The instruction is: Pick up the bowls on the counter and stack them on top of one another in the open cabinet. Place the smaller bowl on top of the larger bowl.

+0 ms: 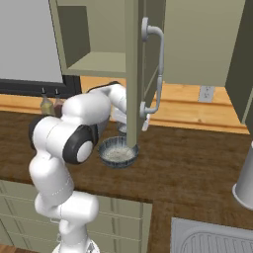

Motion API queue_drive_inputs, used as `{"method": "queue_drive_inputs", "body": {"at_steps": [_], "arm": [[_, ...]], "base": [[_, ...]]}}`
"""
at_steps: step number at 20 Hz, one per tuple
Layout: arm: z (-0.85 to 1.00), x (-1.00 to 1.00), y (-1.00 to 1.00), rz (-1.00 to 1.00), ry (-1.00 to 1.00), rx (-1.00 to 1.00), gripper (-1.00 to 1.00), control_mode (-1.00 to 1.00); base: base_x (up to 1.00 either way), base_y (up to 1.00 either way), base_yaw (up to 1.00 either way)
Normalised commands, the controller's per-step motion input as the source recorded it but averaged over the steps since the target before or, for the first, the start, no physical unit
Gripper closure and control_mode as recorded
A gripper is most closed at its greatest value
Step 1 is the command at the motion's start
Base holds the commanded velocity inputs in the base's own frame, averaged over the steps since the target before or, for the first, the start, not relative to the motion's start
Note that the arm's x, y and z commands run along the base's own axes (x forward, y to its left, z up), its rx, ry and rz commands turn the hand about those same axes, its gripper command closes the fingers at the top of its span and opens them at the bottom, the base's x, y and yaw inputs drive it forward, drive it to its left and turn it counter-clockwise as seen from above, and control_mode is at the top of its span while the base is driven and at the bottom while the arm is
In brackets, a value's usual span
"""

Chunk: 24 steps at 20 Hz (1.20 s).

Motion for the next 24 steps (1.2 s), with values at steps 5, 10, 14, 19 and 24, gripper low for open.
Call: {"method": "queue_drive_inputs", "body": {"at_steps": [5, 10, 14, 19, 24], "arm": [[-0.14, 0.41, -0.27, 0.0, 0.01, 0.05, -1.0, -1.0], [-0.23, 0.34, -0.19, 0.0, 0.0, 0.03, -1.0, -1.0], [-0.24, 0.37, -0.12, 0.0, 0.0, 0.01, -1.0, -1.0], [-0.19, 0.42, -0.08, 0.0, 0.0, 0.0, -1.0, -1.0], [-0.2, 0.38, 0.0, 0.0, 0.0, 0.0, -1.0, -1.0]], "base": [[0.0, 0.0, 0.0], [0.0, 0.0, 0.0], [0.0, 0.0, 0.0], [0.0, 0.0, 0.0], [0.0, 0.0, 0.0]]}}
